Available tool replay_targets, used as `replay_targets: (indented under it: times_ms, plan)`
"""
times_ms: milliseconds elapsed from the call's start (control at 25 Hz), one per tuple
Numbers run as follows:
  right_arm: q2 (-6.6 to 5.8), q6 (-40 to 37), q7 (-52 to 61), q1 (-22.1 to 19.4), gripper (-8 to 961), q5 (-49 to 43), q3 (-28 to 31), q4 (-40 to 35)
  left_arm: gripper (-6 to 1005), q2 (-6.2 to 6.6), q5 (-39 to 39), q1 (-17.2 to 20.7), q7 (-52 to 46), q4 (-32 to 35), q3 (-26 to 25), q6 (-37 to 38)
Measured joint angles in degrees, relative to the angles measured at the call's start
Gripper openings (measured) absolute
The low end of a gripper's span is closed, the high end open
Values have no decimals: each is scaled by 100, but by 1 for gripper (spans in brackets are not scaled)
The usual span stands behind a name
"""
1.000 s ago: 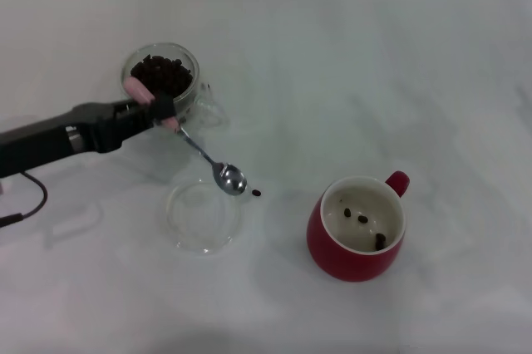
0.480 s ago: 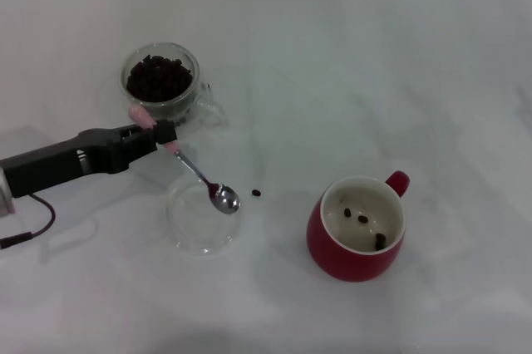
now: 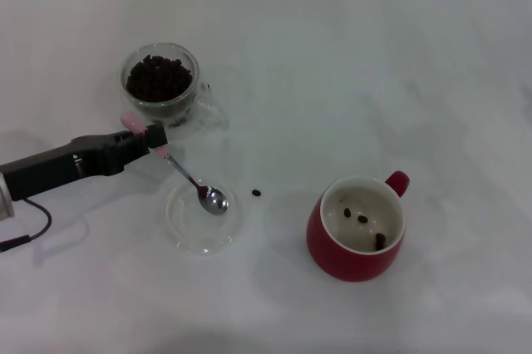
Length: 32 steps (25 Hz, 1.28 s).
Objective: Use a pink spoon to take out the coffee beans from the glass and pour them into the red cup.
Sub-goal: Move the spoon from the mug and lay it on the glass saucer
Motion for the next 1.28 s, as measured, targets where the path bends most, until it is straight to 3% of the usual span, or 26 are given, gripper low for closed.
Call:
replay_targets:
  times_ms: [360,880,1080,1280]
  plan:
    - [-2,147,11,100,757,4,1,-36,221,-19,191,-288,-4,-484,31,-198]
    - [-72,221,15,187,757,-2,1,-45,259,-36,190,-235,-63,-508,14,-188]
    - [-108,225,6,207,756,2,10,-57,467,-35,167,-179,-155,-511,-31,-194]
    - [-134,225,3,178,756,5,37,-106,576,-51,163,-94,-190,-516,-147,-199]
